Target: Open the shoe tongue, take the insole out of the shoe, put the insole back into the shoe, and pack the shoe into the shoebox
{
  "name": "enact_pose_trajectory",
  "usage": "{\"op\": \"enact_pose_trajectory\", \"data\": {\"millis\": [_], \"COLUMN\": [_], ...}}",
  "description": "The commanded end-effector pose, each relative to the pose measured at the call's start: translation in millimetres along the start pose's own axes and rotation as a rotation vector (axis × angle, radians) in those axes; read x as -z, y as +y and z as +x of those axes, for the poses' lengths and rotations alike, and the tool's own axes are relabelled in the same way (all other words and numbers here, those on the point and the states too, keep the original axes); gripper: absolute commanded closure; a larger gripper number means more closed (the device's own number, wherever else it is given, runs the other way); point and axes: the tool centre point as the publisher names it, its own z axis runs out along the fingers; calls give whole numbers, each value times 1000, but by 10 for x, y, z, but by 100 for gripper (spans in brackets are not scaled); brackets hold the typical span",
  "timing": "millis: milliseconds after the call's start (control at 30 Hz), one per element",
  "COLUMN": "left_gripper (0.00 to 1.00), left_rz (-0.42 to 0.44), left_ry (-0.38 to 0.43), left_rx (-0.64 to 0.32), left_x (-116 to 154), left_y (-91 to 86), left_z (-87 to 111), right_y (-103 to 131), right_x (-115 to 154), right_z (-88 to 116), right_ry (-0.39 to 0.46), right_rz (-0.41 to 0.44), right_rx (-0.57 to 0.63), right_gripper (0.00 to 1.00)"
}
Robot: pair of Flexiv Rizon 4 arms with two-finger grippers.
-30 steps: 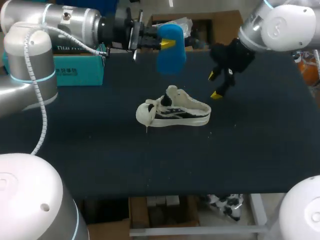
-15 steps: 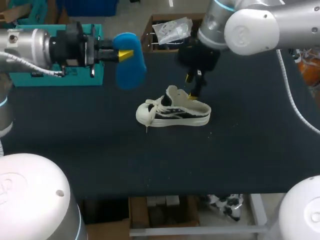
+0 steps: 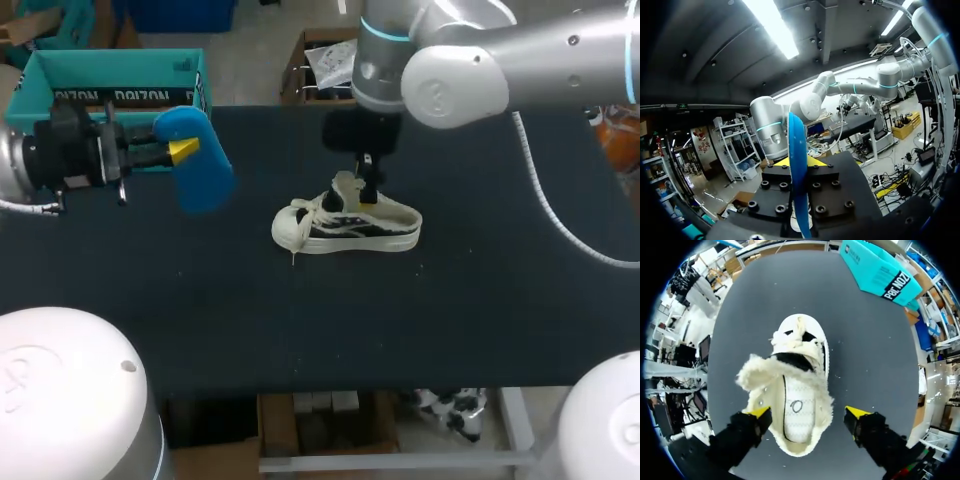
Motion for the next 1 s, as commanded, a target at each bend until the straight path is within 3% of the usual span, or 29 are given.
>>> {"op": "enact_pose_trajectory", "data": {"millis": [33,100,133,167,333,400,767,1000], "left_gripper": [100,100,100,100,100,100,100,100], "left_rz": [-4,-5,-5,-6,-7,-7,10,45], "left_ry": [-254,-258,-259,-260,-263,-266,-248,-179], "left_rx": [1,2,3,4,5,7,8,-1], "left_x": [91,98,99,100,92,88,-12,-212], "left_y": [-10,3,9,15,36,46,89,103], "left_z": [89,96,99,100,106,106,40,-41], "right_y": [38,23,16,12,-10,-16,-14,-64], "right_x": [-60,-72,-72,-70,-94,-111,-95,-90], "right_z": [-87,-106,-112,-118,-149,-155,-105,19], "right_ry": [16,17,17,16,20,23,19,30], "right_rz": [65,68,67,67,74,73,97,71], "right_rx": [-4,-8,-9,-11,-18,-19,-41,-155], "right_gripper": [19,24,34,51,76,100,100,100]}}
